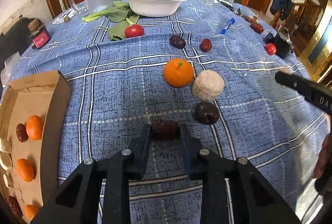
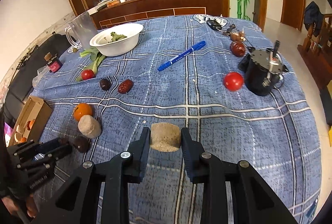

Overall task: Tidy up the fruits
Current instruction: 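Grasp a round tan biscuit with the right tool while the left tool grasps a dark date, then carry the biscuit and dark date into the tray and open both tools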

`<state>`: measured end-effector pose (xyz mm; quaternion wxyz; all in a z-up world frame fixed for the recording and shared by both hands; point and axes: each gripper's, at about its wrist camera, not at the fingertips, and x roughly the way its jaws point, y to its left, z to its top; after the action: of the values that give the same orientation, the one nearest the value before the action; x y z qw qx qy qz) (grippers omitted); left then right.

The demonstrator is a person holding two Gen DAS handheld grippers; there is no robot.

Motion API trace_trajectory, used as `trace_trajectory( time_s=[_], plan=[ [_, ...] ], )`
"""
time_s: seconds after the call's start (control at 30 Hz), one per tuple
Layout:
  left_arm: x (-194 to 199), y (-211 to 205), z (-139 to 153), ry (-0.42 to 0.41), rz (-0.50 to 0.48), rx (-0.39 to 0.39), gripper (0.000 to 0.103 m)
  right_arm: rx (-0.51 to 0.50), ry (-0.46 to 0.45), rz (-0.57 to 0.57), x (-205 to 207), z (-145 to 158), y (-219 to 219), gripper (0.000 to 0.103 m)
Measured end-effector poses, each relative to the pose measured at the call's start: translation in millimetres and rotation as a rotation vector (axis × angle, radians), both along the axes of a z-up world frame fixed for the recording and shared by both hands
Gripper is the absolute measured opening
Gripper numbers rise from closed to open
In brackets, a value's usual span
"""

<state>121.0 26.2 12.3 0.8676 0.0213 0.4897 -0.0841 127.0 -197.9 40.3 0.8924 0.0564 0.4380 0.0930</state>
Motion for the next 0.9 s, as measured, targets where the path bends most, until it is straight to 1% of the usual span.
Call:
trace_trajectory(
  time_s=[0.07, 0.23, 0.57, 0.73, 0.9],
  plan=[
    [-6, 0, 5, -0.010, -0.007, -0.004, 0.026, -0.001, -0.004, -0.009, -8, 2, -2, 0.031],
    [-28, 5, 18, -0.009, -0.025, -0.057, 0.026, -0.026, -0.017, -0.022, -35, 9, -3, 0.031],
    [-71, 8, 37, -0.032, -0.061, -0.098, 0.026, -0.040, -0.011, -0.051, -86, 15, 1, 0.031],
    [-84, 17, 48, -0.051, -0.061, -0.112, 0.026, -0.053, -0.012, -0.042, -106, 18, 16, 0.031],
    [-96, 35, 58, -0.076, -0.044, -0.118, 0.026, -0.058, -0.018, -0.020, -116, 24, 36, 0.031]
  ],
)
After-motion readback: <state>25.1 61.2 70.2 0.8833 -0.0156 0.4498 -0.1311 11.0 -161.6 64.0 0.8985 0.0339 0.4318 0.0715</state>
